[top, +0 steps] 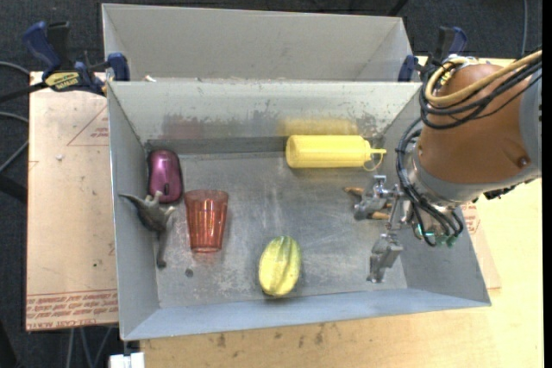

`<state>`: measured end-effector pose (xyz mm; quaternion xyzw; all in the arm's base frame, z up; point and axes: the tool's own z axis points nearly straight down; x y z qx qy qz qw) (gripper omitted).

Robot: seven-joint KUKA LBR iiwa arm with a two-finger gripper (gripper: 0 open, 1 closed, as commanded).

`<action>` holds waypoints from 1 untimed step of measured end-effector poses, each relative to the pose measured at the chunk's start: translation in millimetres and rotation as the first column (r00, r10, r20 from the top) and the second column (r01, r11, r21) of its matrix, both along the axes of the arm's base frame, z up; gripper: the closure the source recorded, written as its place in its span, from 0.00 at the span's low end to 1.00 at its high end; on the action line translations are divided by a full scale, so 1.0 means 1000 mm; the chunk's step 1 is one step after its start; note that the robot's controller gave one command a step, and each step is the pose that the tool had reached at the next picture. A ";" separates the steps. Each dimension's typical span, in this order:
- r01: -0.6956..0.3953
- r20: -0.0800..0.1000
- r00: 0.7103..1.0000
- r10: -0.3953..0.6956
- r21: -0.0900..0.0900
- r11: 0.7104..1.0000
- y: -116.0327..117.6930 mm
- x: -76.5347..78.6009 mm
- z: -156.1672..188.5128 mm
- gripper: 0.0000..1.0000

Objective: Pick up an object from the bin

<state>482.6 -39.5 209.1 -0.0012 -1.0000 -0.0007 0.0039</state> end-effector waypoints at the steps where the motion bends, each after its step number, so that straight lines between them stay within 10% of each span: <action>1: -0.002 0.008 1.000 0.002 -0.001 1.000 0.000 0.002 0.004 0.00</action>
Offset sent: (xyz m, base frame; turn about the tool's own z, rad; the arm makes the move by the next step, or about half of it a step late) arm 0.0664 -0.0279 -0.0543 0.0646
